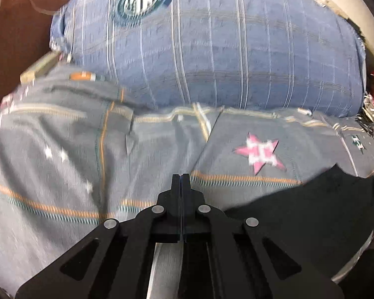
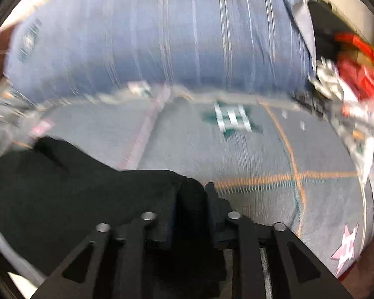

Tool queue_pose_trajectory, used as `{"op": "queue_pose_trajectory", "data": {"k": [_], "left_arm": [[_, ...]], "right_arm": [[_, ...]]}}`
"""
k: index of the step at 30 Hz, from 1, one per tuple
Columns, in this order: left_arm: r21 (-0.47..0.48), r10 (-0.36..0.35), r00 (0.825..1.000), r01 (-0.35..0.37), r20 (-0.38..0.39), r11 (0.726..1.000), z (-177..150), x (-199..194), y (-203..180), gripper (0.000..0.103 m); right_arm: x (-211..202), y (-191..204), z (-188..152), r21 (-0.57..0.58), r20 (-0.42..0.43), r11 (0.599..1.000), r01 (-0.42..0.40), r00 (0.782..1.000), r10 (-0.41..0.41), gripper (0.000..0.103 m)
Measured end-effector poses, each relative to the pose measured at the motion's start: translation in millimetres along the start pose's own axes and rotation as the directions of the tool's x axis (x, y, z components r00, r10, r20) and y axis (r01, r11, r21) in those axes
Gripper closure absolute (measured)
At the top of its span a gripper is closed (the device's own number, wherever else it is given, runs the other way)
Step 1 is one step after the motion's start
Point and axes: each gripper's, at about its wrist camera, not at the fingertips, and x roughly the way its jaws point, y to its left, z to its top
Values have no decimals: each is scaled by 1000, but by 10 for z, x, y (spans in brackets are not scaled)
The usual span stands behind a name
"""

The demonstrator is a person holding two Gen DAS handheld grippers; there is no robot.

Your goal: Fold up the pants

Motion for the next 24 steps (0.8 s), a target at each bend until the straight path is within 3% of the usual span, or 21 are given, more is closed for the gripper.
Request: {"op": "queue_pose_trajectory", "data": {"k": [1,2,6,7,8,10,12,15,17,20,21,22,23,24], "left_arm": [[-6,-5,1000,5,-8,1000,-59,-12,6,103],[-4,-3,1000,3,-12,1000,-115,-20,9,103],[-31,-47,998,46,-35,998,-324,-74,41,97],[-44,-65,997,63,-32,997,-348,-101,52,87],[-61,-88,996,86,-33,994,-379,-103,50,68],[-78,-114,993,111,-38,991,-416,-66,22,50],[-71,-129,990,125,-55,990,-436,2,-39,50],[-23,-123,989,122,-86,992,-471,114,-184,50],[0,-118,990,119,-82,993,-480,132,-241,64],[20,-134,989,136,-66,991,-454,102,-256,73],[26,-140,988,141,-63,990,-439,101,-257,77],[31,-148,987,150,-58,988,-420,93,-262,86],[32,-155,986,157,-51,987,-399,79,-252,87],[33,-158,987,159,-37,987,-368,60,-250,88]], "right_arm": [[121,-8,-48,5,-47,1000,20,999,-20,63],[131,-39,-93,33,-27,999,14,1000,-13,57],[-91,18,-32,85,-10,996,41,999,-41,55],[-208,124,24,53,34,998,39,999,-41,55],[-302,228,81,15,65,1000,11,998,-12,54],[-453,511,178,-57,100,994,-94,990,99,52],[-515,870,268,-124,93,965,-229,966,241,43],[-447,1436,325,-213,42,905,-367,922,384,43],[-310,1755,342,-261,15,886,-384,916,402,43],[-53,2097,362,-310,-5,881,-358,927,375,44],[31,2141,378,-318,-6,878,-357,927,375,47],[120,2162,406,-319,-6,874,-366,923,384,57],[174,2207,425,-320,-9,871,-374,920,391,95],[202,2259,446,-318,-15,873,-369,923,385,96]]}}
